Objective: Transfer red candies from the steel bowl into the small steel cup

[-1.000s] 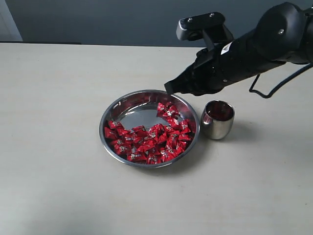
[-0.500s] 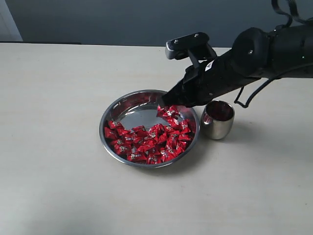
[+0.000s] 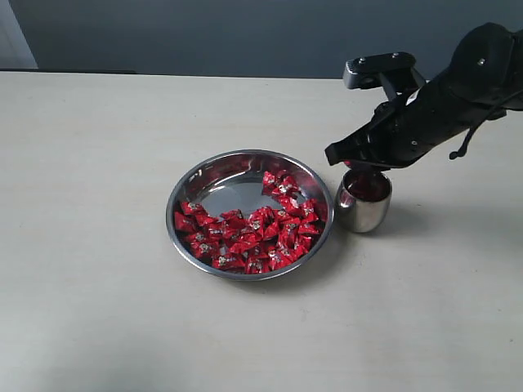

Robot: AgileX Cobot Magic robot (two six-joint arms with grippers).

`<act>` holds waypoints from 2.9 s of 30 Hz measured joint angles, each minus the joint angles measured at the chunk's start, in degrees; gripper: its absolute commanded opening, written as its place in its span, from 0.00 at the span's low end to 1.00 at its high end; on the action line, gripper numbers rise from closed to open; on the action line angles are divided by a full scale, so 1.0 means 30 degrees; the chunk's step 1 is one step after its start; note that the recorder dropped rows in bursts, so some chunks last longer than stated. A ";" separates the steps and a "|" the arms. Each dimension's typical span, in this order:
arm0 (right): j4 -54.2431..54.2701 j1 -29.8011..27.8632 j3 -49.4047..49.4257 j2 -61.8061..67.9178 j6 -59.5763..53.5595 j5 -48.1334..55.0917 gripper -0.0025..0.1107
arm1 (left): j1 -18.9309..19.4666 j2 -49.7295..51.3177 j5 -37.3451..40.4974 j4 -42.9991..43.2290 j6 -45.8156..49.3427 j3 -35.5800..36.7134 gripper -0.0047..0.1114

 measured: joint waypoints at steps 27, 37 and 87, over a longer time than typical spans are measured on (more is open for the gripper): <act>0.7750 0.2591 0.0000 -0.1025 -0.6974 -0.0484 0.37 | 0.0000 0.0000 0.0000 0.0134 0.0000 0.0000 0.04; 0.9209 0.5366 -0.2887 0.2484 -0.8835 -0.1386 0.37 | 0.0000 0.0000 0.0000 0.0134 0.0000 0.0000 0.04; 0.6733 0.6183 -0.6654 0.5705 -0.7921 0.1232 0.02 | 0.0000 0.0000 0.0000 0.0134 0.0000 0.0000 0.04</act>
